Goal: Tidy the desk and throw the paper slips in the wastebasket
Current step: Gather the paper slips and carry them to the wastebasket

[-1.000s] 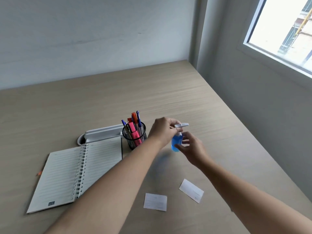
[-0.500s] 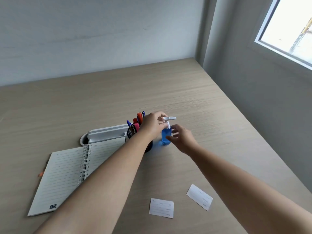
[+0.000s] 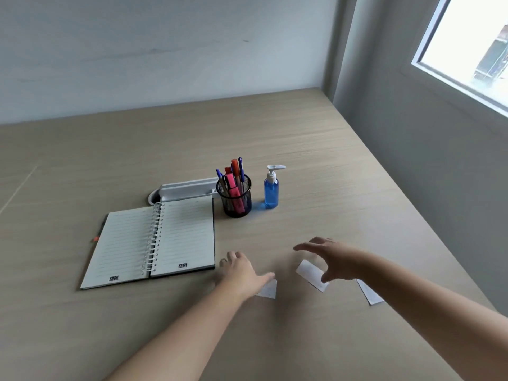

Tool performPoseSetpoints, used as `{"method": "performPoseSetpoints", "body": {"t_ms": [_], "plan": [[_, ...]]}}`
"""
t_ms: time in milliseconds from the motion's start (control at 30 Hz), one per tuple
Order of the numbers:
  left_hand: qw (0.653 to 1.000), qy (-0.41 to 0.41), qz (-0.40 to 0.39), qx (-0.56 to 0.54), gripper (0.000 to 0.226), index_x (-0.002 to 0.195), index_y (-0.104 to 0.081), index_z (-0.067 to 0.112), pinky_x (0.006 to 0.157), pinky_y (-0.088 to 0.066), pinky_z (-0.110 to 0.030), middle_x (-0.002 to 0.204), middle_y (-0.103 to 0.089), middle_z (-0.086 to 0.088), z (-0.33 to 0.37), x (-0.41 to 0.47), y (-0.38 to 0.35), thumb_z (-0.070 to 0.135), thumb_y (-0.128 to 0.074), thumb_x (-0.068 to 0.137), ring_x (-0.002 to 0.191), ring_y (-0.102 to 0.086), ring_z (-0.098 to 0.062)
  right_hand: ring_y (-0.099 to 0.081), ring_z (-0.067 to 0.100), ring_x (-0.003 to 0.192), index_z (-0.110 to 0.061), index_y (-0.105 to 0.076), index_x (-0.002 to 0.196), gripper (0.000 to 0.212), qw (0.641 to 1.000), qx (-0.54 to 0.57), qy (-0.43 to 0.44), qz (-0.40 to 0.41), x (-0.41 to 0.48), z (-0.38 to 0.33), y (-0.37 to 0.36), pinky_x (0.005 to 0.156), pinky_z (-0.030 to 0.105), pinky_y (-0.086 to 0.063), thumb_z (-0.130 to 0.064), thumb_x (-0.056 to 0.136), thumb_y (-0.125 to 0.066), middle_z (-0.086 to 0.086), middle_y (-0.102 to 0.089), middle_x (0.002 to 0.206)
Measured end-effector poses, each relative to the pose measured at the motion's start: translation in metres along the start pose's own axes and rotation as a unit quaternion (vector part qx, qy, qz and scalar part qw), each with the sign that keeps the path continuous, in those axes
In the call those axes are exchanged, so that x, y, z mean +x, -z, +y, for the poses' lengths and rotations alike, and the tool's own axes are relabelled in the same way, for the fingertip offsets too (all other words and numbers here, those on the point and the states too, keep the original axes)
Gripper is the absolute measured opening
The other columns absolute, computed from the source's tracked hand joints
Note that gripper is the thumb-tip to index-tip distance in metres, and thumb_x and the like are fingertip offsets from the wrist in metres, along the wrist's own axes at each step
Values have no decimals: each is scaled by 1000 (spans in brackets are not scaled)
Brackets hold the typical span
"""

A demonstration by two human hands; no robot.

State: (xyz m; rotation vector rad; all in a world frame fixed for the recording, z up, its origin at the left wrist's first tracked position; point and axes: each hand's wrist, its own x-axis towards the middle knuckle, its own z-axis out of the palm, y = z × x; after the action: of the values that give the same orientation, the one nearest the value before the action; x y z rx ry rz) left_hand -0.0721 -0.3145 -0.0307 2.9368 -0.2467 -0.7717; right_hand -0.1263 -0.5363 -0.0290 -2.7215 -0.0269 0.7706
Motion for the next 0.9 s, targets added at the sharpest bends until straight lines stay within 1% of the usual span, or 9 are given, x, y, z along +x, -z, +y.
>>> {"method": "performPoseSetpoints", "body": {"t_ms": [67,167,267,367,500,633,733,800,900], "plan": [[998,21,-1,62,104,138,-32,6,94,-43,-39,136,-39,-8,-1,-11,-20,78,-52,66,125,-41,-27,-41,27,124,-39,-21,145,100,997,-74,-5,-22,-2,-4,-11,103,40,-42,-17,66,-80,2,-35,144],[993,8,31,110,97,136,-33,6,88,-46,-37,133,-39,-8,5,-20,-38,74,-55,70,122,-41,-24,-39,32,123,-41,-20,144,104,989,-148,-19,-11,0,-12,-19,99,44,-46,-24,63,-83,4,-30,145],[995,7,44,90,90,135,-32,6,90,-46,-38,135,-38,-9,10,-19,-43,66,-60,74,124,-40,-24,-40,34,121,-42,-24,142,105,985,-167,-38,-9,4,-20,-20,92,46,-50,-23,60,-86,7,-32,142],[998,27,36,46,93,136,-31,5,93,-45,-37,134,-39,-9,12,-16,-41,59,-69,70,124,-41,-25,-43,34,117,-37,-31,137,102,986,-157,-50,-5,5,-24,-18,86,49,-53,-18,55,-88,9,-36,135],[999,21,28,16,96,133,-31,8,98,-45,-37,134,-38,-10,11,-11,-38,55,-76,63,124,-41,-27,-46,34,114,-28,-39,130,90,985,-164,-55,-4,4,-28,-19,81,45,-53,-14,56,-87,10,-38,133],[996,-77,24,24,81,130,-32,29,94,-43,-41,131,-39,-8,7,-6,-36,50,-76,66,121,-43,-29,-46,34,114,-20,-41,126,83,985,-160,-57,-1,4,-28,-18,82,47,-54,-12,57,-87,11,-39,131],[979,-188,42,63,66,129,-39,40,95,-37,-40,126,-41,-3,3,-2,-31,47,-71,72,120,-41,-23,-48,33,114,-15,-39,128,85,987,-148,-59,22,3,-23,-21,84,47,-53,-16,57,-87,11,-44,129],[951,-285,44,110,56,130,-41,43,97,-36,-39,127,-42,-1,2,3,-23,31,-65,80,122,-41,-21,-50,31,113,-14,-42,126,81,990,-120,-56,43,0,-15,-24,84,42,-52,-21,59,-86,9,-51,125],[887,-397,31,235,68,135,-35,48,90,-37,-38,135,-39,-2,1,9,-13,2,-46,87,121,-44,-23,-53,29,106,-17,-51,113,57,992,-62,-62,91,-7,-3,-32,74,33,-44,-30,65,-78,7,-61,113]]}}
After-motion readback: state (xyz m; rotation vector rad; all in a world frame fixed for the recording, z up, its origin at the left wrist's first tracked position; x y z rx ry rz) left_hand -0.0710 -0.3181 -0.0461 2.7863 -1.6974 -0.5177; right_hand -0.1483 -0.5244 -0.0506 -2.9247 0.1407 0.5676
